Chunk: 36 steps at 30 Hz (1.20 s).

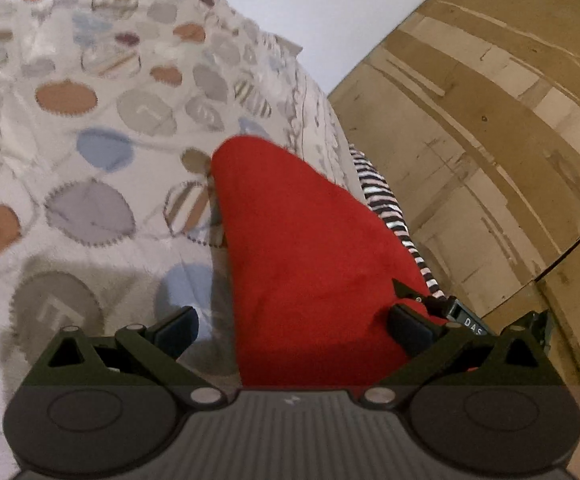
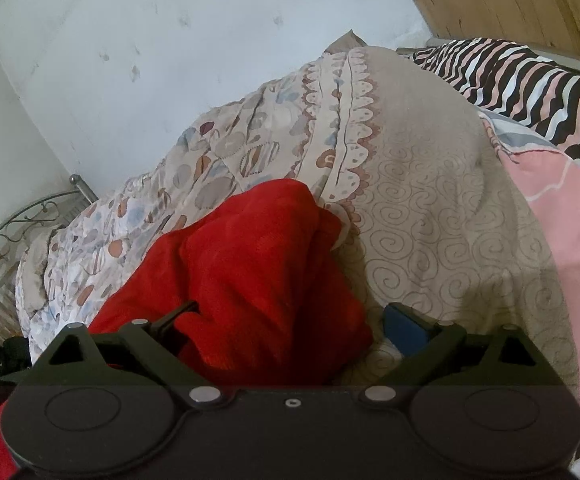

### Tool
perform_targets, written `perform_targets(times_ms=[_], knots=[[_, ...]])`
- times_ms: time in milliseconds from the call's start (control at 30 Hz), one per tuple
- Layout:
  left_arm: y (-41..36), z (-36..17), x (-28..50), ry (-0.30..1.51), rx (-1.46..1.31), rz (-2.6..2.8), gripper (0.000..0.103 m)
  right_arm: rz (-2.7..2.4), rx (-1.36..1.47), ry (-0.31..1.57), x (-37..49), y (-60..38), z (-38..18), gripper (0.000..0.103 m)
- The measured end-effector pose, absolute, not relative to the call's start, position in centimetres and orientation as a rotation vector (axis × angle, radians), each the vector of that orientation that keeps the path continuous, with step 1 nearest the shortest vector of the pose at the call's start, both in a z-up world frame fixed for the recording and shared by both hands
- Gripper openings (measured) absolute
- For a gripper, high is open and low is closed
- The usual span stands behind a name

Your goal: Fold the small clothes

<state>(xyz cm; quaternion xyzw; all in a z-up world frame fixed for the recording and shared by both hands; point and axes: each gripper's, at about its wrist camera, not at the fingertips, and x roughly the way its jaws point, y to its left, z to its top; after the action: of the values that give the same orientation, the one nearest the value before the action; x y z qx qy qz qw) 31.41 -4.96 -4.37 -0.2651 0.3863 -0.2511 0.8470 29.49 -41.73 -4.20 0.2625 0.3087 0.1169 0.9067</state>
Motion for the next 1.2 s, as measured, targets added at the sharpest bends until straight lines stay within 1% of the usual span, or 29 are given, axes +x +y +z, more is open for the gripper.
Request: perform_targets(times_ms=[133, 233, 267, 300, 333, 367, 400, 433, 467, 500, 567, 600, 667, 767, 967, 1200], knots=[[-4.6, -6.4, 32.4, 0.880, -0.674, -0.591, 0.103, 0.227, 0.552, 0.630, 29.2, -41.4, -3.9, 0.096], [-4.3, -7.4, 32.9, 0.909, -0.733, -0.629, 0.103, 0.236, 0.601, 0.639, 29.1, -41.6, -3.8, 0.090], [-4.4, -7.4, 32.9, 0.905, -0.723, -0.631, 0.101, 0.234, 0.602, 0.642, 29.1, -41.6, -3.7, 0.088], [-4.5, -7.2, 32.9, 0.894, -0.709, -0.635, 0.098, 0.234, 0.599, 0.644, 29.1, -41.5, -3.6, 0.085], [-4.7, -6.9, 32.8, 0.878, -0.701, -0.647, 0.085, 0.237, 0.603, 0.648, 29.0, -41.5, -3.5, 0.083], [-4.9, -6.6, 32.7, 0.862, -0.700, -0.661, 0.076, 0.240, 0.614, 0.652, 29.0, -41.5, -3.4, 0.079], [-5.2, -6.1, 32.5, 0.851, -0.674, -0.652, 0.075, 0.246, 0.627, 0.654, 28.9, -41.6, -3.3, 0.072], [-5.5, -5.5, 32.4, 0.841, -0.635, -0.646, 0.070, 0.258, 0.642, 0.653, 28.8, -41.6, -3.2, 0.067], [-5.9, -4.9, 32.2, 0.828, -0.596, -0.642, 0.065, 0.266, 0.650, 0.650, 28.7, -41.6, -2.9, 0.058], [-6.1, -4.4, 32.0, 0.818, -0.570, -0.638, 0.063, 0.266, 0.638, 0.649, 28.6, -41.3, -2.6, 0.054], [-6.2, -3.3, 31.7, 0.793, -0.526, -0.646, 0.055, 0.266, 0.603, 0.641, 28.2, -40.9, -1.8, 0.049], [-6.1, -2.9, 31.5, 0.782, -0.512, -0.651, 0.053, 0.268, 0.600, 0.636, 28.1, -40.7, -1.4, 0.047], [-5.8, -1.9, 31.2, 0.764, -0.490, -0.671, 0.049, 0.276, 0.606, 0.622, 27.9, -40.4, -0.6, 0.045], [-5.5, -0.5, 30.9, 0.744, -0.459, -0.690, 0.047, 0.292, 0.601, 0.591, 27.7, -39.6, 0.8, 0.043], [-3.4, 2.8, 30.7, 0.653, -0.408, -0.656, 0.046, 0.342, 0.574, 0.517, 28.9, -36.8, 3.9, 0.042], [2.6, 6.6, 32.0, 0.560, -0.392, -0.529, 0.046, 0.449, 0.612, 0.451, 33.9, -30.7, 6.0, 0.042]])
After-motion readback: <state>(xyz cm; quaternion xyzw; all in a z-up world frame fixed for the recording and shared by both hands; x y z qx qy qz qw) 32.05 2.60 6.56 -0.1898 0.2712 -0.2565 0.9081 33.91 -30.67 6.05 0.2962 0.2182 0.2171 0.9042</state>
